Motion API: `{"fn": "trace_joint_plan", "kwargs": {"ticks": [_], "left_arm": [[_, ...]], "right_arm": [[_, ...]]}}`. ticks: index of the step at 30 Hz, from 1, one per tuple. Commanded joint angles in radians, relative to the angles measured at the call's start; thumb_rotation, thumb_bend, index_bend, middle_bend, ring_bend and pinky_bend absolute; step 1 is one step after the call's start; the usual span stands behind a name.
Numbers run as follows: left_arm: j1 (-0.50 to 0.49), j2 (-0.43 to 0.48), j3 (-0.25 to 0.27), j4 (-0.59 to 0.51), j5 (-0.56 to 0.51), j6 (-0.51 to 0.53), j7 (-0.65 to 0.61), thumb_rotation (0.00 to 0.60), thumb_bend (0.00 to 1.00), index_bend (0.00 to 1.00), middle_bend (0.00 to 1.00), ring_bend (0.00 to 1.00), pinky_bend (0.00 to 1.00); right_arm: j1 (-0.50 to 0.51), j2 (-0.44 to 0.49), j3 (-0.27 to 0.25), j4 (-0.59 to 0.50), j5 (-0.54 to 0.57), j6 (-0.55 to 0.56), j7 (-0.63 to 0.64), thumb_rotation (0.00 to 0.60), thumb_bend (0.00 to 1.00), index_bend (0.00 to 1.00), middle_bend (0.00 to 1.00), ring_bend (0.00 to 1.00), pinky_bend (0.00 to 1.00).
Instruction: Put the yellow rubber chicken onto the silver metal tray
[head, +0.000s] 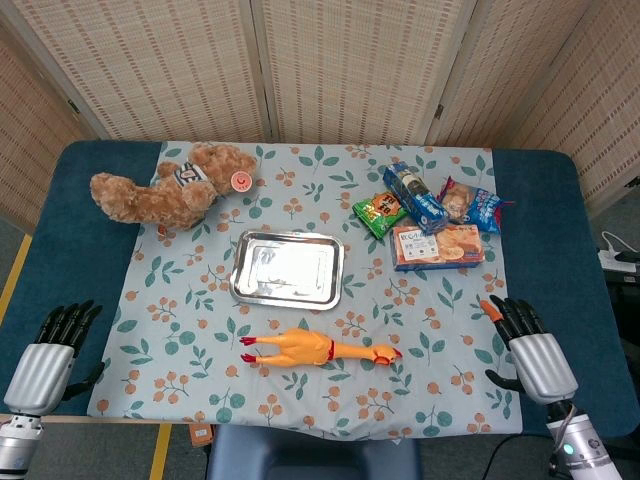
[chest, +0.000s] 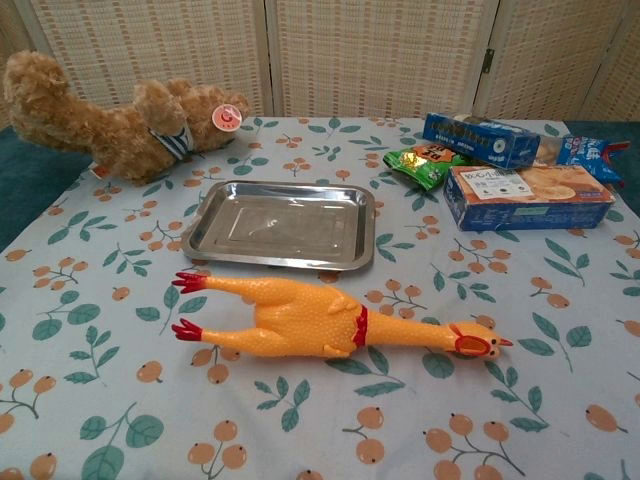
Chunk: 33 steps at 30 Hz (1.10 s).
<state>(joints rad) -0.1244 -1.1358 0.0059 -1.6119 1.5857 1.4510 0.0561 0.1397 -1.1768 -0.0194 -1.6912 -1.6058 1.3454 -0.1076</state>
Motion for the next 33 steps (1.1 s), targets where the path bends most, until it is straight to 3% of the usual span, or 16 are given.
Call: {"fn": "trace_joint_plan", "kwargs": {"ticks": [1,3,8,17,23,30,33], "left_arm": [[-0.005,0.003,0.002,-0.002,0.001,-0.007,-0.002,0.600,0.33,0.00,0.00,0.00,0.06],[-0.005,0.003,0.003,0.001,0.007,-0.002,-0.009,0.600,0.33,0.00,0.00,0.00,0.06],[-0.006,0.013,0.012,0.007,0.022,0.000,-0.044,0.600,0.33,0.00,0.00,0.00,0.06],[0.003,0.038,0.024,0.010,0.036,0.015,-0.096,0.600,0.33,0.00,0.00,0.00,0.06],[0.013,0.047,0.027,0.013,0.038,0.031,-0.118,0.600,0.34,0.00,0.00,0.00,0.06],[0.014,0.057,0.027,0.019,0.034,0.033,-0.143,0.600,0.34,0.00,0.00,0.00,0.06],[0.013,0.060,0.027,0.018,0.031,0.027,-0.150,0.600,0.34,0.00,0.00,0.00,0.06]], "right_arm": [[0.067,-0.025,-0.005,-0.110,0.002,-0.113,-0.115,0.600,0.11,0.00,0.00,0.00,0.00],[0.099,-0.058,0.008,-0.162,0.031,-0.167,-0.182,0.600,0.11,0.03,0.00,0.00,0.00],[0.164,-0.209,0.073,-0.205,0.142,-0.235,-0.358,0.600,0.18,0.23,0.00,0.00,0.00],[0.286,-0.459,0.154,-0.128,0.417,-0.296,-0.649,0.600,0.24,0.30,0.00,0.00,0.00],[0.340,-0.554,0.160,-0.078,0.526,-0.288,-0.734,0.600,0.24,0.31,0.00,0.00,0.00],[0.365,-0.610,0.140,-0.018,0.574,-0.248,-0.776,0.600,0.25,0.34,0.02,0.00,0.00],[0.369,-0.623,0.133,0.001,0.581,-0.234,-0.772,0.600,0.25,0.40,0.07,0.00,0.01]]}}
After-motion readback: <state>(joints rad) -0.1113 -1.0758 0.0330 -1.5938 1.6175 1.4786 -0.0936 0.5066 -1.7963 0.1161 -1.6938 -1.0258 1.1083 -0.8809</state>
